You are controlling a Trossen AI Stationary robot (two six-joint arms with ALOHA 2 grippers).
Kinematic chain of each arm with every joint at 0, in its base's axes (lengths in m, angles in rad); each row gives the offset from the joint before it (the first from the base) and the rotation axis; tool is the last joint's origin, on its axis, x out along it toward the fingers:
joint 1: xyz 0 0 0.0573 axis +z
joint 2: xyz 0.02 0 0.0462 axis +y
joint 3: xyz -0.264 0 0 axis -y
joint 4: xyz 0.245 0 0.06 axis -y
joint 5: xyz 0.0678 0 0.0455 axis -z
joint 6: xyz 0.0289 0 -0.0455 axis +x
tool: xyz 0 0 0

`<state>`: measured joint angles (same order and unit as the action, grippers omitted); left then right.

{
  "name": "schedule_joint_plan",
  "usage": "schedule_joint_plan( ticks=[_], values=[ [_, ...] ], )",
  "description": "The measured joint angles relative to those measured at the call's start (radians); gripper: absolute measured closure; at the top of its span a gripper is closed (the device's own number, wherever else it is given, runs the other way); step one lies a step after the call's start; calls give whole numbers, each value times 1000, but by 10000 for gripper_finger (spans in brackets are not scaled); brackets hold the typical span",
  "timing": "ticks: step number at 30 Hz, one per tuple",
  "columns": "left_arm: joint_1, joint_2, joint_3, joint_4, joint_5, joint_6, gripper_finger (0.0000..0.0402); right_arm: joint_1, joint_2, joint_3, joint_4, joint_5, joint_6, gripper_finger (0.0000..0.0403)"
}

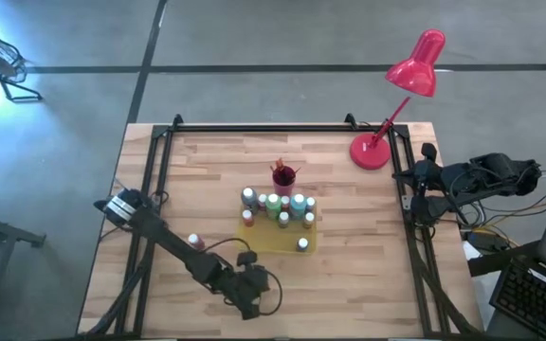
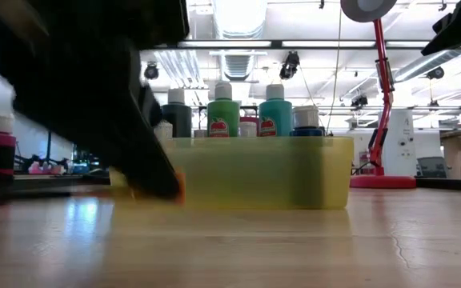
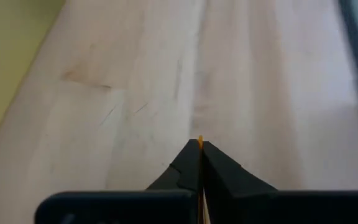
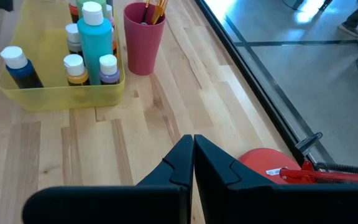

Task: Pick & Place Paint Supplies
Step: Put the gold paint brush into the pink cup

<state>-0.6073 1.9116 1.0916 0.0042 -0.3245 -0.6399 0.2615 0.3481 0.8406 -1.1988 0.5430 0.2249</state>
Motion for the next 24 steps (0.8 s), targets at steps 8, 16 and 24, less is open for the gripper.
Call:
schedule_joint_plan(
  ticks=[8, 16, 24],
  values=[
    [-17, -215, 2, -25, 19, 89, 397, 0, 0, 0, 0, 0, 0, 394],
    [-57, -435, 2, -9, -189, 327, 397, 0, 0, 0, 0, 0, 0, 394],
    [-53, -518, 0, 82, -284, 630, 397, 0, 0, 0, 0, 0, 0, 394]
  ],
)
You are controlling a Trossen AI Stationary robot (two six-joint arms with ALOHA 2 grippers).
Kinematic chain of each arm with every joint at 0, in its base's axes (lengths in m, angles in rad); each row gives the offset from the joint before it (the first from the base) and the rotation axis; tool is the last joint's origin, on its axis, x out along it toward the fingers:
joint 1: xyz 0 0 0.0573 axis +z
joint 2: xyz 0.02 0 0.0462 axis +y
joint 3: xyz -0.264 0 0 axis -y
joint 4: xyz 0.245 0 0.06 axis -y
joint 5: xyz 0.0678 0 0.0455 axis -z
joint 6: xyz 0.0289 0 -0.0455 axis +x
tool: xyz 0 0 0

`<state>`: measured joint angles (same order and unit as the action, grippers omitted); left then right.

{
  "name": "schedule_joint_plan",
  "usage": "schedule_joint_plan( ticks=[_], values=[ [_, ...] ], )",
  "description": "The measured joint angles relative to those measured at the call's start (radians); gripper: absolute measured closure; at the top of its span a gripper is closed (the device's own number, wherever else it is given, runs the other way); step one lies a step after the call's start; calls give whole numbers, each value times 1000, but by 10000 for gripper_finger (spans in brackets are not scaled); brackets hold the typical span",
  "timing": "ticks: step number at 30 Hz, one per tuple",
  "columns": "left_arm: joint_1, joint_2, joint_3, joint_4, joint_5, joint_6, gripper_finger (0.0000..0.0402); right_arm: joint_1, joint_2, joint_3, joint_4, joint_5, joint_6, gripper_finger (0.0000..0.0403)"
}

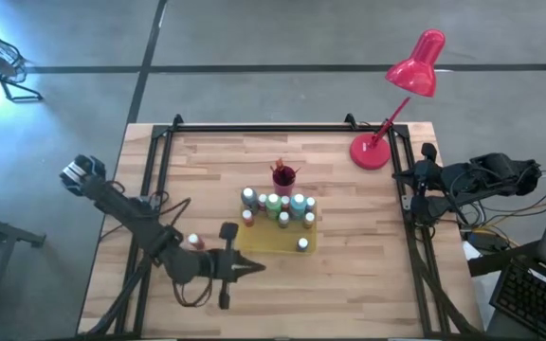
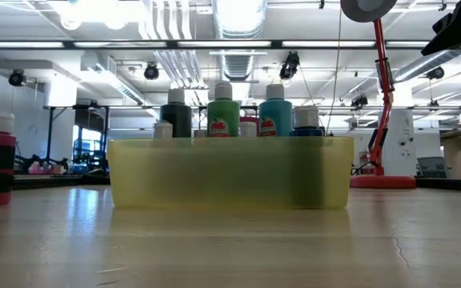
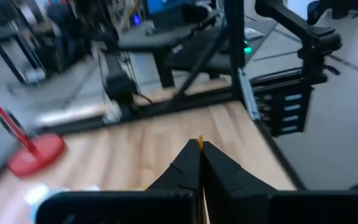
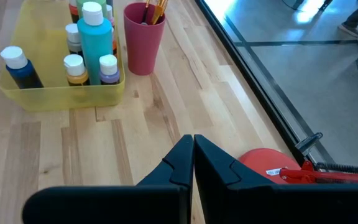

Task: Pick & Place Paint Supplies
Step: Put the gold paint brush into the pink cup

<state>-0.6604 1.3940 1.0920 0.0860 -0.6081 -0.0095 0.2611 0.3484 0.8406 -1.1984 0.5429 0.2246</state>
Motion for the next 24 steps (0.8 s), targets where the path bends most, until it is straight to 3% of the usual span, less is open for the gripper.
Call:
schedule_joint_plan(
  ticks=[6, 8, 15, 20, 24],
  values=[
    [68, -22, -23, 124, 2, 216, 397, 0, 0, 0, 0, 0, 0, 394],
    [112, -39, -56, 190, 50, 253, 397, 0, 0, 0, 0, 0, 0, 394],
    [356, -138, -194, 414, 345, 255, 397, 0, 0, 0, 0, 0, 0, 394],
    [545, -177, -266, 608, 643, 203, 398, 0, 0, 0, 0, 0, 0, 394],
    [662, -162, -303, 733, 745, 182, 398, 0, 0, 0, 0, 0, 0, 394]
  ],
)
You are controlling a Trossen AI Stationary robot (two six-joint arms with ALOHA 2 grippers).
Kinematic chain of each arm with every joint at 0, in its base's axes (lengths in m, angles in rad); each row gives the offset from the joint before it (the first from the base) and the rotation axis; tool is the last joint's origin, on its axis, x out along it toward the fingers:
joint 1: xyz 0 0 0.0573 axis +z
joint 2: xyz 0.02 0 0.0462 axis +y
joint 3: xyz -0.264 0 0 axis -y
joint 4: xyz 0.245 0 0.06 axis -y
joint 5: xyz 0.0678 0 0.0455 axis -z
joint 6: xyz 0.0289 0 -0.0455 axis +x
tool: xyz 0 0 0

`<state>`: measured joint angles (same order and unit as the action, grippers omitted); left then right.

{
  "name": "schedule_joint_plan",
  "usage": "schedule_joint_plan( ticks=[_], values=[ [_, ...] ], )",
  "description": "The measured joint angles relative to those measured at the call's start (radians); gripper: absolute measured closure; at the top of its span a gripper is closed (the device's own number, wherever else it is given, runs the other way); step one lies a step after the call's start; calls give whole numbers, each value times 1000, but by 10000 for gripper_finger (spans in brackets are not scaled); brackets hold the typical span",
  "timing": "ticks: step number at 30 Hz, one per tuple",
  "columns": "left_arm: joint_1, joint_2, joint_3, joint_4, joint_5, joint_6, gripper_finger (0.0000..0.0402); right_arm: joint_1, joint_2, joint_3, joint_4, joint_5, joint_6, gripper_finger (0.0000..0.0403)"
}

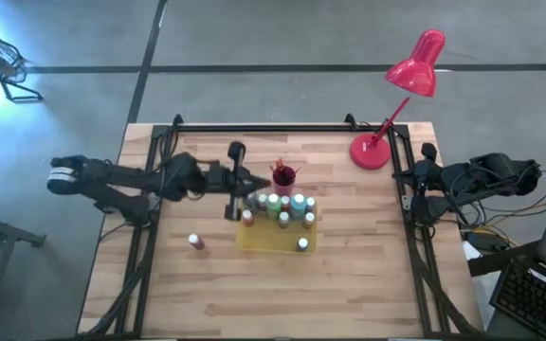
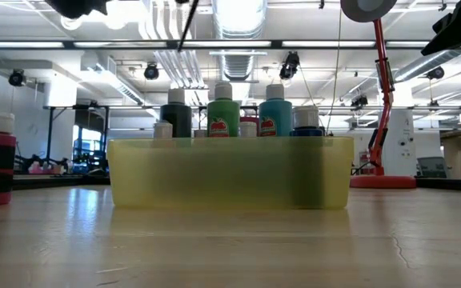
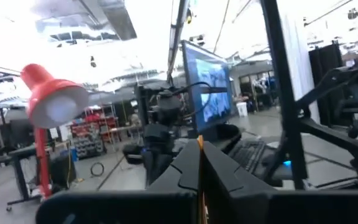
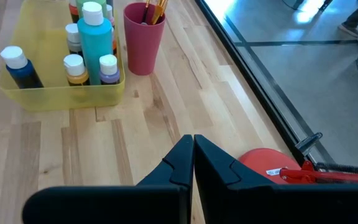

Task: Pick & Place Paint Supplies
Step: Put the gold paint brush into the pink cup

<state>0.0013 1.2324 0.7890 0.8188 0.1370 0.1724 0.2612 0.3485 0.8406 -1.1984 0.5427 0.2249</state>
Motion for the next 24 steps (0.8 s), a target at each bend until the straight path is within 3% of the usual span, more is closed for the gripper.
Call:
schedule_joint_plan(
  ticks=[6, 11, 24],
  values=[
    [132, 77, -3, 200, 173, -57, 398, 0, 0, 0, 0, 0, 0, 394],
    [216, 176, 37, 327, 248, -156, 398, 0, 0, 0, 0, 0, 0, 394],
    [302, 427, 194, 332, 319, -256, 398, 0, 0, 0, 0, 0, 0, 394]
  ],
)
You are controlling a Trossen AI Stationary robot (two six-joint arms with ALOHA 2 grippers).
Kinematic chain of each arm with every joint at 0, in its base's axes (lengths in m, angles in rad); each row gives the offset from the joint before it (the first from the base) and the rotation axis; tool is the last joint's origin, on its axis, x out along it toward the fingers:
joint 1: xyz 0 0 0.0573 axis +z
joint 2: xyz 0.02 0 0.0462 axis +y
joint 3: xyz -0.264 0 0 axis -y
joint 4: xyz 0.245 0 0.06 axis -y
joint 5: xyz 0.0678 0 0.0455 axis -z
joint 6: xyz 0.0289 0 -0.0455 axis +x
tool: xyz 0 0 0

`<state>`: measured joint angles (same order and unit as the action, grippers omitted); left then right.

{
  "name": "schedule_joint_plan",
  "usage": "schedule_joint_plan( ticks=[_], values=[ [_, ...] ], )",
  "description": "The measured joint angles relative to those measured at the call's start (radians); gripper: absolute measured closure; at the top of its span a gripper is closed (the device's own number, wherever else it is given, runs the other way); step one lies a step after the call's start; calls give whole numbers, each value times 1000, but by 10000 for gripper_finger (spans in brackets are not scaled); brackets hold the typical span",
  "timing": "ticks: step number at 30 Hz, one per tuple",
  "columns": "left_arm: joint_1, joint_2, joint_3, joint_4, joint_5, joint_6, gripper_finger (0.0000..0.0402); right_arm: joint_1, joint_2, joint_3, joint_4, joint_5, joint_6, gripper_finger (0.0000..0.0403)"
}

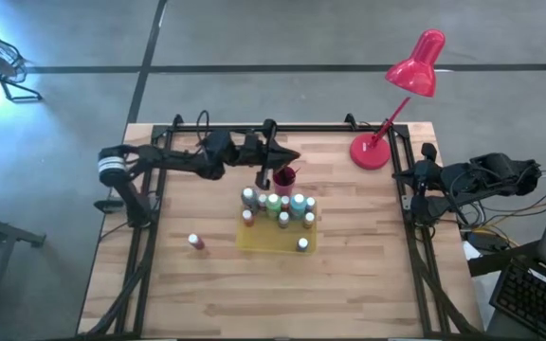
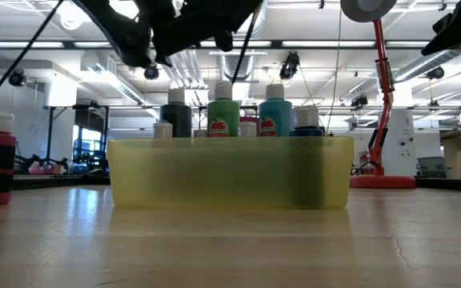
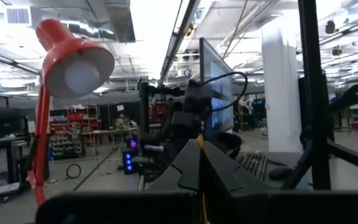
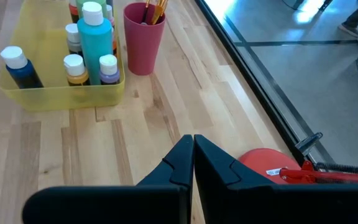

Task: Pick & Place Paint Supplies
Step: Put the gold paint brush into the pink cup

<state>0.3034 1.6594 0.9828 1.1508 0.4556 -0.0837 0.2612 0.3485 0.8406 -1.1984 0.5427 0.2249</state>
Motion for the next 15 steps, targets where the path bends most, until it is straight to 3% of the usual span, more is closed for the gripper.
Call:
schedule_joint_plan(
  ticks=[4, 10, 15],
  values=[
    [11, 38, 13, 18, 2, 3, 398, 0, 0, 0, 0, 0, 0, 394],
    [37, 112, 11, 177, 38, -84, 398, 0, 0, 0, 0, 0, 0, 394],
    [47, 146, 8, 171, 58, -101, 398, 0, 0, 0, 0, 0, 0, 394]
  ],
)
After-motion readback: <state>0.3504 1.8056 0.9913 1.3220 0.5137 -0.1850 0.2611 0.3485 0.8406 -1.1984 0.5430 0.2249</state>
